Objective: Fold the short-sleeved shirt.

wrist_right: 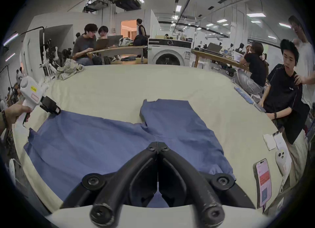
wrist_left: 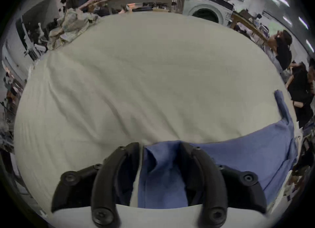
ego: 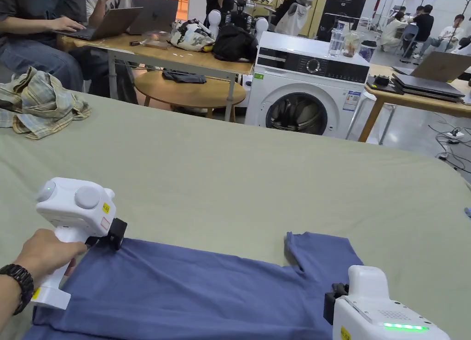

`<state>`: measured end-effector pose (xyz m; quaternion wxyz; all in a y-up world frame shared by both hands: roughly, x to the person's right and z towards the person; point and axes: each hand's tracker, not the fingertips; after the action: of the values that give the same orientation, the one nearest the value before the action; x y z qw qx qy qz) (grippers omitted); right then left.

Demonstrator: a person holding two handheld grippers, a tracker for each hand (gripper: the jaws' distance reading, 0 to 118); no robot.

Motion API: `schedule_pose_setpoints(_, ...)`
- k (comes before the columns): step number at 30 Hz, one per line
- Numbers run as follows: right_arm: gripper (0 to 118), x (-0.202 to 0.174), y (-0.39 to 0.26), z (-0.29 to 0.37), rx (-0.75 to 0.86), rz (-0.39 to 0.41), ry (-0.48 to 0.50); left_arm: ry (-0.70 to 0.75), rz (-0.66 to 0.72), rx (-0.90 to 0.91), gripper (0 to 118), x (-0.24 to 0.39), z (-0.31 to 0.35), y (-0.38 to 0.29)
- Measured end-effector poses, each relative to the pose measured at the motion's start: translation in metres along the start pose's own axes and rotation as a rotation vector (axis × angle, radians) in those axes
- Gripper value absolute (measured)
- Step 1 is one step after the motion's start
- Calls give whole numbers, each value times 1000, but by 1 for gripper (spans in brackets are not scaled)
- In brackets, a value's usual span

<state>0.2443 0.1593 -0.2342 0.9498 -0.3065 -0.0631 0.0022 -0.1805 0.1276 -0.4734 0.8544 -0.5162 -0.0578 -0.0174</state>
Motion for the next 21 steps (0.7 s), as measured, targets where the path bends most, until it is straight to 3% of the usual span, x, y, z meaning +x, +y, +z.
schedule_pose_setpoints(2, 0, 7, 1, -3, -11, -6, 0, 13, -16, 3, 0, 10, 3, -4)
schedule_pose_setpoints(6, 0, 25, 14, -12, -42, -49, -3, 7, -73, 29, 0, 17, 13, -11)
schedule_pose_setpoints(9, 4, 46, 36, -25, -73, -90, -2, -38, -11, 98, 0, 5, 30, -14)
schedule_pose_setpoints(11, 28, 61, 54, -40, -120, -104, -5, -61, 10, 139, 0, -4, 41, -14)
schedule_pose_setpoints(14, 53, 83, 77, -74, -212, -104, -7, -64, 10, 170, 0, -7, 59, -21)
schedule_pose_setpoints(17, 55, 100, 91, -114, -285, -60, -55, -77, 30, 215, 0, -11, 69, -28)
schedule_pose_setpoints(21, 55, 118, 94, -159, -388, -84, -35, -77, 36, 252, 0, -12, 79, -38)
